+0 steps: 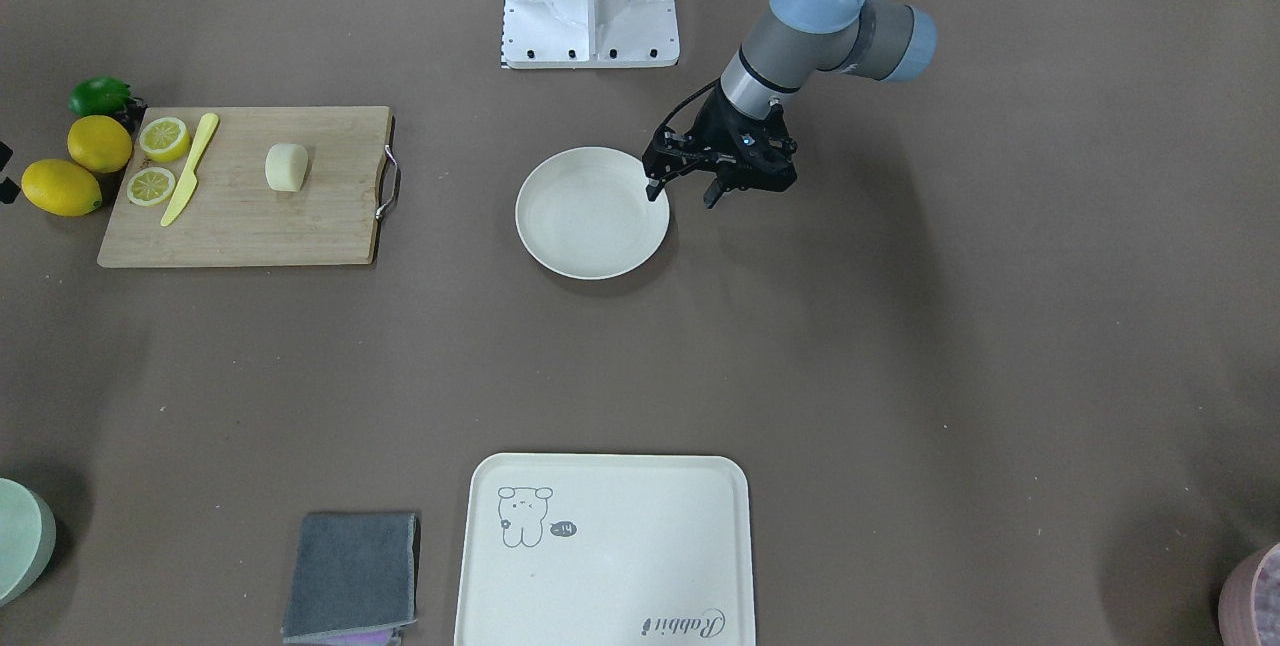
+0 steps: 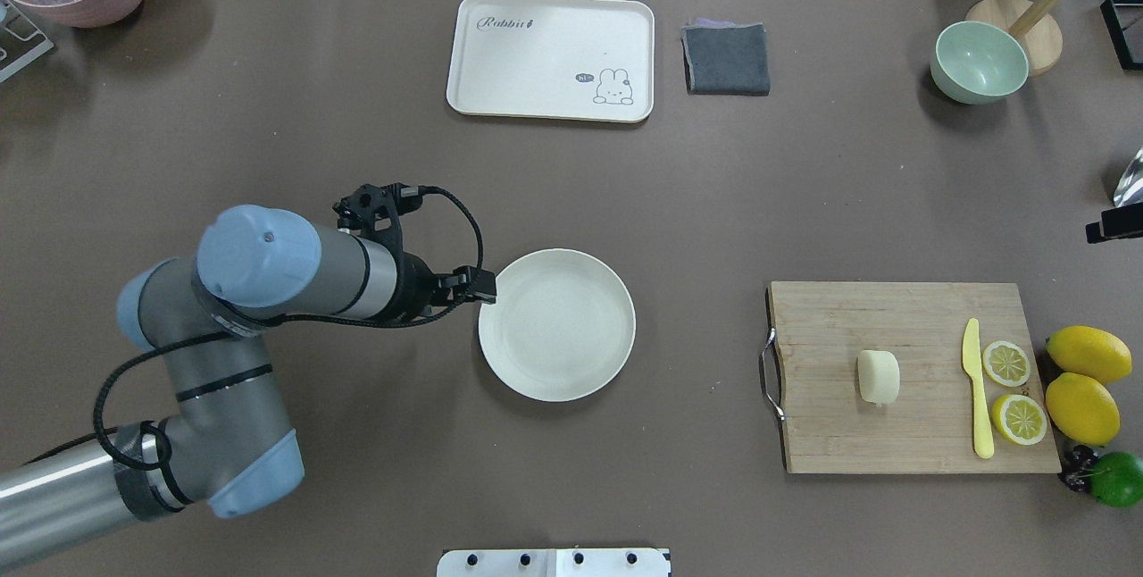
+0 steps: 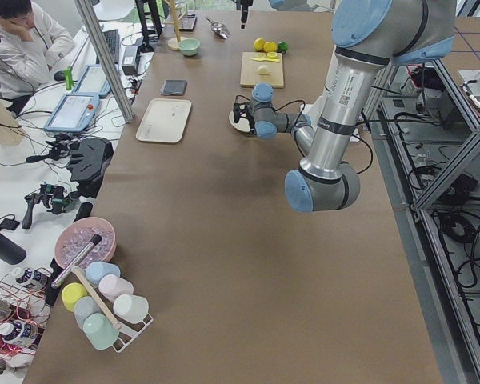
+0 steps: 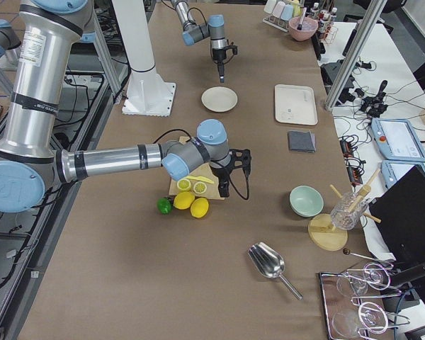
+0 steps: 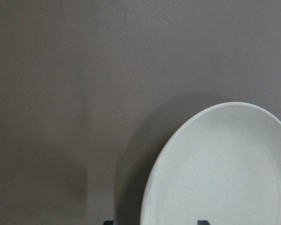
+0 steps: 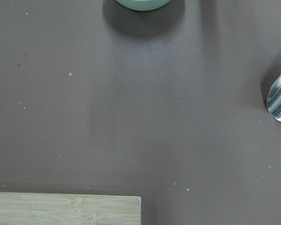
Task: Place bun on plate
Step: 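Release the plate and withdraw the left gripper while the right gripper reaches toward the bun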
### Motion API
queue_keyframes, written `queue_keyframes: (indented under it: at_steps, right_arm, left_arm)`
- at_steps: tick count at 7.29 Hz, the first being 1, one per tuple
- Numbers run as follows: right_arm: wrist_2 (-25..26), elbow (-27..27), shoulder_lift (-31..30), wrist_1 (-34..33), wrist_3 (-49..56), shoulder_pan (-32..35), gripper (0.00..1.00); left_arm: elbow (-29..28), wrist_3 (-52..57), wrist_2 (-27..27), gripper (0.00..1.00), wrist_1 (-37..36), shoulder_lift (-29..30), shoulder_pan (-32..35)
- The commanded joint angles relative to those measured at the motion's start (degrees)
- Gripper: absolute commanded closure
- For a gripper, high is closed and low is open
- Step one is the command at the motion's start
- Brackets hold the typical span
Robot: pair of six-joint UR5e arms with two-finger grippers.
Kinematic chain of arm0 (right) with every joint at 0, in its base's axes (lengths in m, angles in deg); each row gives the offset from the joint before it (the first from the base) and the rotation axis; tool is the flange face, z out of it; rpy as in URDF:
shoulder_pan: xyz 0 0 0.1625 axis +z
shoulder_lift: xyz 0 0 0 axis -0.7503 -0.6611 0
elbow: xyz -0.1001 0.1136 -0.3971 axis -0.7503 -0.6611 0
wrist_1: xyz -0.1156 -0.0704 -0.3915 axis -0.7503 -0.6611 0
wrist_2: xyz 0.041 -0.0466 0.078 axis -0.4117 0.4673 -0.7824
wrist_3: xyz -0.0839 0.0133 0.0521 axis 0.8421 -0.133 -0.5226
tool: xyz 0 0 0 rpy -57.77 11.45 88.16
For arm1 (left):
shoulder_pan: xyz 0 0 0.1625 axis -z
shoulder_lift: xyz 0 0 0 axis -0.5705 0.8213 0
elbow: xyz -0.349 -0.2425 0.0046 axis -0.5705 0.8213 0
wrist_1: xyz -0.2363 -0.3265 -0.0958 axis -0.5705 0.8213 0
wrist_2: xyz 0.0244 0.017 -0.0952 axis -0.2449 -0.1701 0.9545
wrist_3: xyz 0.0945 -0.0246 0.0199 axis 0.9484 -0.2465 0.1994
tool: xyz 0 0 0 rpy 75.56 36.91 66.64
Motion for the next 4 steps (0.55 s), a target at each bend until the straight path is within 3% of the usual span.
queue_keyframes:
  at_steps: [1,2,4]
  right_arm:
    - [0.65,2.78,0.13,-0.12,-7.48,-4.33,0.01]
    - [0.74,4.36,0.13,-0.12,-11.08,-6.96,0.01]
    - [5.46,6.74,0.39,-0.21,-18.55,-14.24,0.01]
  left_arm:
    - [4.7,6.77,6.99,0.02,-5.61,-4.65,8.39]
    - [6.9,8.44,9.01,0.02,-6.86,-7.99,11.9]
    - [6.66,22.54,15.77,0.02,-6.96,-13.01,19.9]
